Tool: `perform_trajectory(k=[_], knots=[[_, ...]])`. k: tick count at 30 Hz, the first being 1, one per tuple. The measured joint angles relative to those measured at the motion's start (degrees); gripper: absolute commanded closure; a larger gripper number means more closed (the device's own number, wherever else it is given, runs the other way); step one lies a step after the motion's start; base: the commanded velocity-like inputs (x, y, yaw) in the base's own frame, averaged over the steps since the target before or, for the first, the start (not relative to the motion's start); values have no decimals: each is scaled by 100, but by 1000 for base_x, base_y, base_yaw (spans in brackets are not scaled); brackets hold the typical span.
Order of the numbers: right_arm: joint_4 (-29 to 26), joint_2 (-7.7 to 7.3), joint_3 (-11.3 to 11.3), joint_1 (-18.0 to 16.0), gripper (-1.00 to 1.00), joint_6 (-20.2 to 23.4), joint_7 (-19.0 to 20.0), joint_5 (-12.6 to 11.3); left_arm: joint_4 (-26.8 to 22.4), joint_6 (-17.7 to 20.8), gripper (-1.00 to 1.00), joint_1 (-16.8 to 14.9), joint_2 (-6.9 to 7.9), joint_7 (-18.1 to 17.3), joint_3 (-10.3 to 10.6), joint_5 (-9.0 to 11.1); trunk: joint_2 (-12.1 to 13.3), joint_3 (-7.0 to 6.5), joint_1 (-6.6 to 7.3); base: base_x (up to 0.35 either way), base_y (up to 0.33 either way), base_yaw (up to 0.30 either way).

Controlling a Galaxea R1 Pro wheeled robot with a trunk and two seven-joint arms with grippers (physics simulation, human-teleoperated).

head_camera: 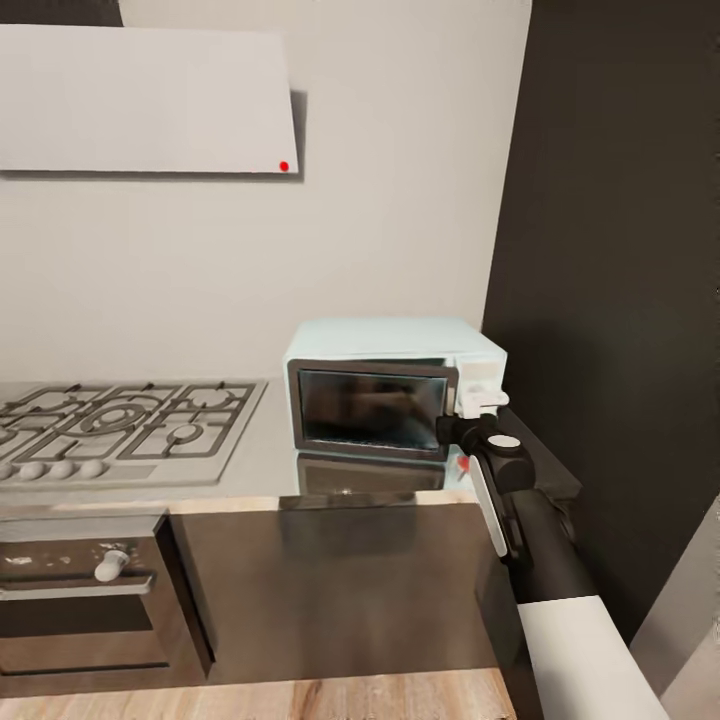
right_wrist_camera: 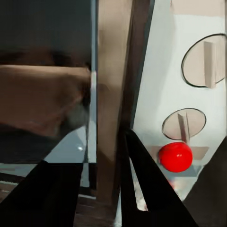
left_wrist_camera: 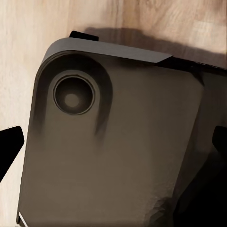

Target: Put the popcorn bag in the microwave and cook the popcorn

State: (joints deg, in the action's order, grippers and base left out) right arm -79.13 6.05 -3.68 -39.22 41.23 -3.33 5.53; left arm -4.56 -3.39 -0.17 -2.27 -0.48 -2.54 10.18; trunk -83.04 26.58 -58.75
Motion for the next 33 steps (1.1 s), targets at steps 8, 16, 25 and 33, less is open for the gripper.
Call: perform_trajectory(k=[8, 16, 25, 33], knots=[[0, -2, -56, 2, 100, -5, 9, -91, 1, 0, -100, 0, 0, 0, 0, 0, 0, 0, 0, -143, 0, 0], [2, -4, -167, 1, 100, -4, 18, -104, 0, 0, -100, -1, 0, 0, -1, 0, 1, 1, 0, -136, 0, 0], [2, -6, -202, 3, 100, -3, 19, -111, 0, 0, -100, 0, 0, 0, -3, 7, 0, 1, 2, -23, 0, 0], [0, -6, -192, 2, 100, 6, 23, -131, 1, 0, -100, 0, 0, 0, 0, 0, 0, 0, 2, 0, 0, 0]])
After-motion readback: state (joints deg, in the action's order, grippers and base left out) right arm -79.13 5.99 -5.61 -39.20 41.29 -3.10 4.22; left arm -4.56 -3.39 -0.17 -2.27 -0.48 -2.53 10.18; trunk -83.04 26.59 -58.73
